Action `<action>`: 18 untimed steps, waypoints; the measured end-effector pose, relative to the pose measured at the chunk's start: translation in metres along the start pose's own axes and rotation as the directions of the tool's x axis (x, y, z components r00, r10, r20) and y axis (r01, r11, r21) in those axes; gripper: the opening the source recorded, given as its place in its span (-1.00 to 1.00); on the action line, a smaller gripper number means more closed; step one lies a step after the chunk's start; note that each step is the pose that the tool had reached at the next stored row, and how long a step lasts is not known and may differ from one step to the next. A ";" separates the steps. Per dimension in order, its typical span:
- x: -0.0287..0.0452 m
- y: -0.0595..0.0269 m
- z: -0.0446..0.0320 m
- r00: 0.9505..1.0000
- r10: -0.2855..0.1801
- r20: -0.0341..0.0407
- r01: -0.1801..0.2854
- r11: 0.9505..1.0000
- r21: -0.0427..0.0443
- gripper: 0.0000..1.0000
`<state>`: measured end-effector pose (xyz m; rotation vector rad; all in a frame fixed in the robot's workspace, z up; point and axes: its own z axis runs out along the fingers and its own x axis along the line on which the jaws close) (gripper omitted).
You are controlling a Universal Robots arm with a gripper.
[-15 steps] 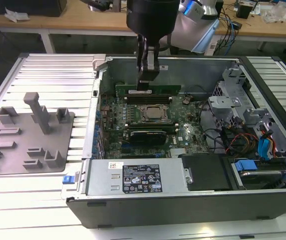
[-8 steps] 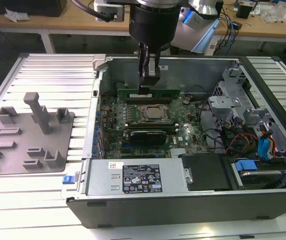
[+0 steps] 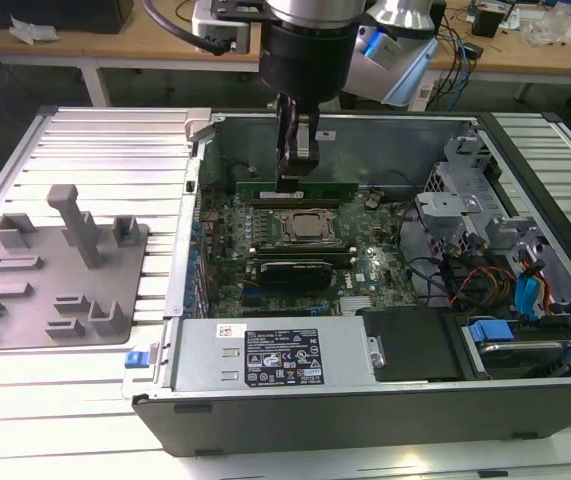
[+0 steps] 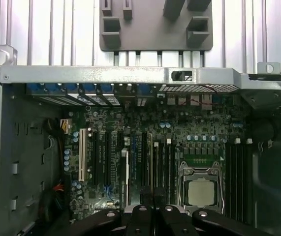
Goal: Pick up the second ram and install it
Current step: 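Pick up the second ram and move it above second insertion slot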
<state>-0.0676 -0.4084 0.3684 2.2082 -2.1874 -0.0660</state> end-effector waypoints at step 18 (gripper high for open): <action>-0.0198 -0.0061 0.0302 1.000 0.000 -0.001 0.000 1.000 0.000 -0.82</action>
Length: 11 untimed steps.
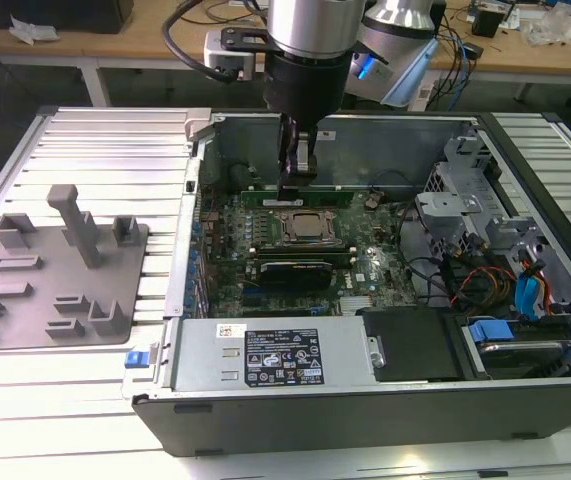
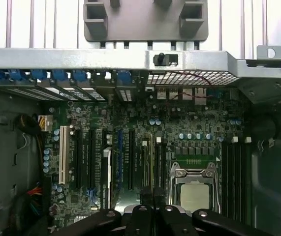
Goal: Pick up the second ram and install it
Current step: 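Pick up the second ram and move it above second insertion slot, then insert the second ram into the second slot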
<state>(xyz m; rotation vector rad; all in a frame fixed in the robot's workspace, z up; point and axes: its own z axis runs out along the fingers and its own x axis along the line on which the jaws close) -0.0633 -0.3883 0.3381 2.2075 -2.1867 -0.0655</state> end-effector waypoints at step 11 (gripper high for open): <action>-0.0073 -0.0021 0.0053 1.000 0.000 0.000 0.000 1.000 0.000 -0.82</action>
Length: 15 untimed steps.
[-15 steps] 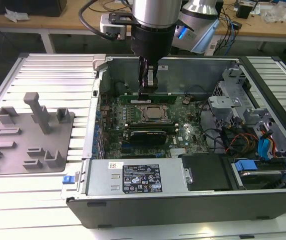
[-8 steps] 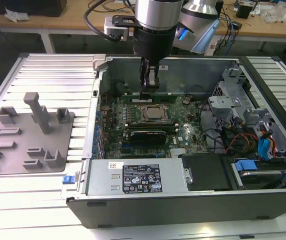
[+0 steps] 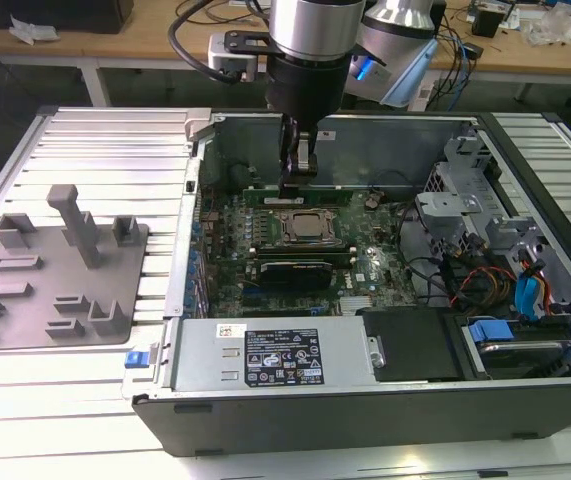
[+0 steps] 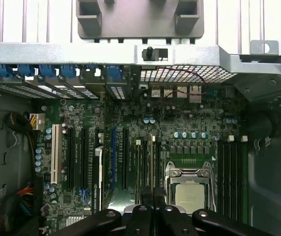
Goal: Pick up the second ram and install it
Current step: 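Insert the second ram into the second slot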
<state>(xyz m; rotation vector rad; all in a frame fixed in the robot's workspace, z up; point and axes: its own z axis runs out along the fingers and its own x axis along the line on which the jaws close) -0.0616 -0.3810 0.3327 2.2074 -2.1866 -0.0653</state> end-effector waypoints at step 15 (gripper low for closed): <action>0.0001 -0.0006 0.0104 1.000 0.000 0.000 0.000 1.000 0.000 -0.82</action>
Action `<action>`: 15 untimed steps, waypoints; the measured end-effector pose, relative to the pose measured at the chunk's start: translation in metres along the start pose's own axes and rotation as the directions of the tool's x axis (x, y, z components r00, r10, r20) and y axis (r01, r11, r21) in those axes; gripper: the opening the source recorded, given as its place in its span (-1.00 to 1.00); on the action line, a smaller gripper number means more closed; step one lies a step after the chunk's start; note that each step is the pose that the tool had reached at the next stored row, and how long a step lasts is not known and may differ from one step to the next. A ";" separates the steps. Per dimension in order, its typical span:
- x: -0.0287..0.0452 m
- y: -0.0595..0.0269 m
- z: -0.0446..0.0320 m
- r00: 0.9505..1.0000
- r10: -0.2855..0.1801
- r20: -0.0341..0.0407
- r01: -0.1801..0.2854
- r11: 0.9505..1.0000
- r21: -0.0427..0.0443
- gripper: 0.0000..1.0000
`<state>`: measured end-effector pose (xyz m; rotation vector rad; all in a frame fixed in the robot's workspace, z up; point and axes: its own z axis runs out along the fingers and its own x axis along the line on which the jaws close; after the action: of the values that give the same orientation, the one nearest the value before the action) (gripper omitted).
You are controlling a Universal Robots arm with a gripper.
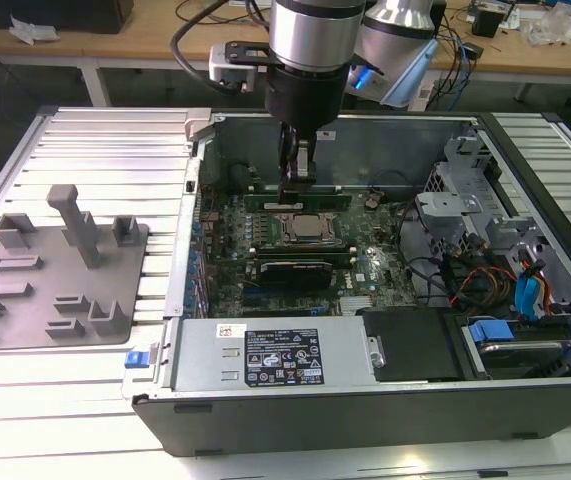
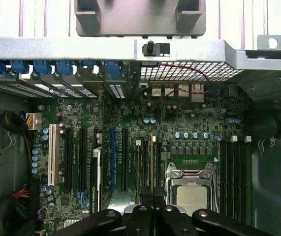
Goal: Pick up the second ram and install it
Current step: 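Insert the second ram into the second slot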
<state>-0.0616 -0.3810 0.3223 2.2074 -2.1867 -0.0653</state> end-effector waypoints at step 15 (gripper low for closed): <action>0.0001 -0.0010 0.0228 1.000 -0.001 -0.001 0.001 1.000 0.000 -0.82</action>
<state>-0.0618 -0.3810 0.2994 2.2080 -2.1852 -0.0643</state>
